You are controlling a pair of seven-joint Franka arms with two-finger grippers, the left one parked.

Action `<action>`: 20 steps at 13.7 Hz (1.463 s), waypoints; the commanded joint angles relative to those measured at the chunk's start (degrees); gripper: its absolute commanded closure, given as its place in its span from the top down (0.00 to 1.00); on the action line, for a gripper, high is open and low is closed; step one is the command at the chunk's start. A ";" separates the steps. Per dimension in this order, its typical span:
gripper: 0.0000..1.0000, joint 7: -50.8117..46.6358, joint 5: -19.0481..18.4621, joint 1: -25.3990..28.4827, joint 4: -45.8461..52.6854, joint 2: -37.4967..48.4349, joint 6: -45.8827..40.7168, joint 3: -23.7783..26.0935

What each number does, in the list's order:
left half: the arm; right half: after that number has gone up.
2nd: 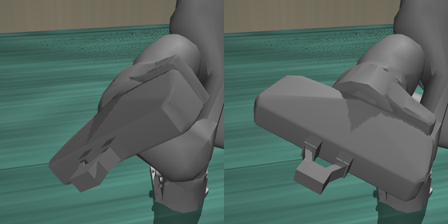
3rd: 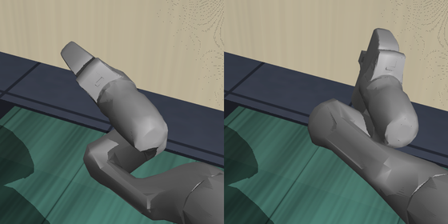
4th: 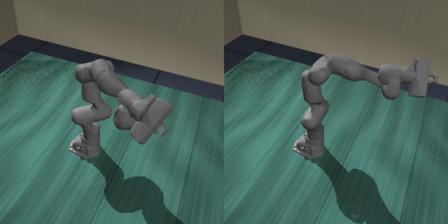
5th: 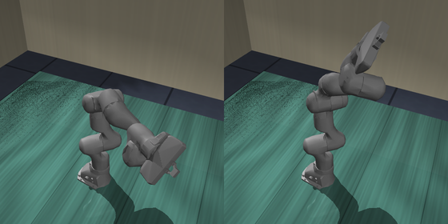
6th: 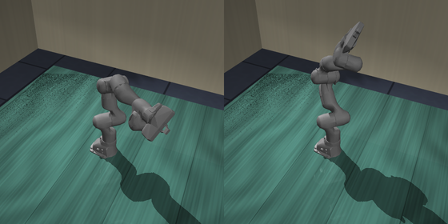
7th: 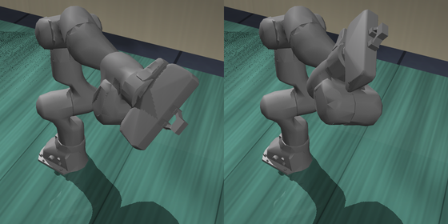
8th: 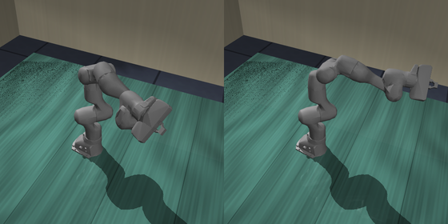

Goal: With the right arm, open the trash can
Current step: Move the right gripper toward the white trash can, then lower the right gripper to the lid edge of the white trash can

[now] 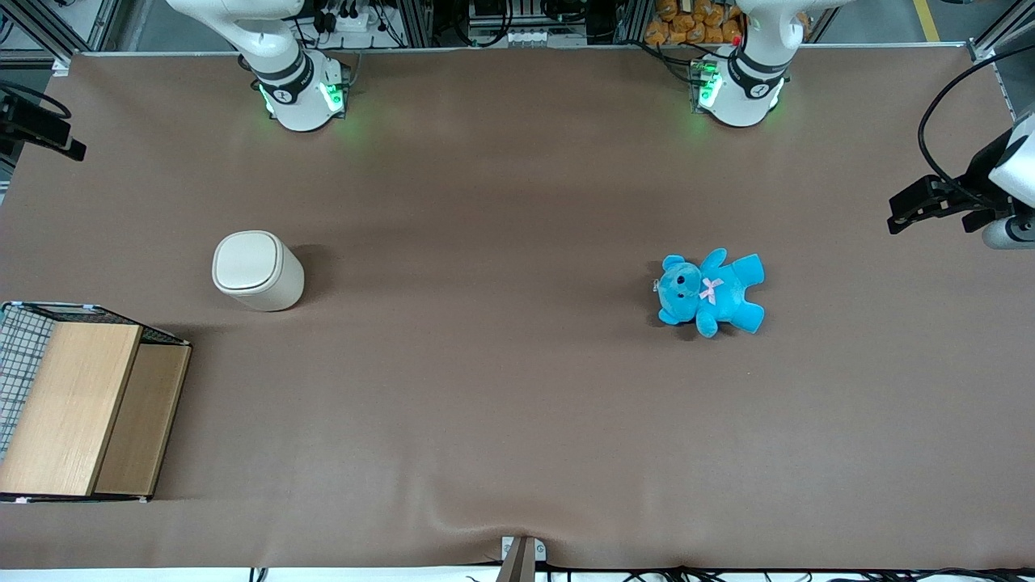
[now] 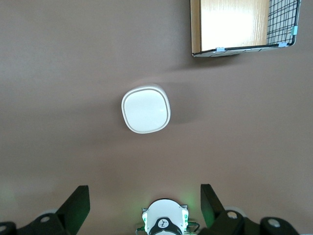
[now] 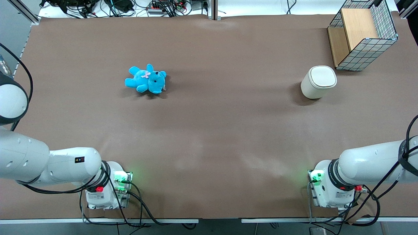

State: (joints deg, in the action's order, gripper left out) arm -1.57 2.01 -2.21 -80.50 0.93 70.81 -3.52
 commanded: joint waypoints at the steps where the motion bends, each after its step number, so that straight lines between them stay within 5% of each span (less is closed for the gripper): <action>1: 1.00 -0.80 -1.13 -0.60 -0.81 1.01 -0.06 0.80; 7: 1.00 -0.19 -0.95 -0.96 -0.18 -1.81 -0.41 0.62; 12: 1.00 0.25 -2.36 -0.69 -12.29 -2.34 -0.59 0.62; 19: 1.00 0.25 -2.27 0.54 -24.79 -6.46 11.09 0.71; 20: 0.82 0.17 -2.27 0.89 -25.32 -7.69 11.89 0.71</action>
State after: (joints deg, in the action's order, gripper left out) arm -1.55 0.89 -1.89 -103.85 -6.39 81.09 -3.12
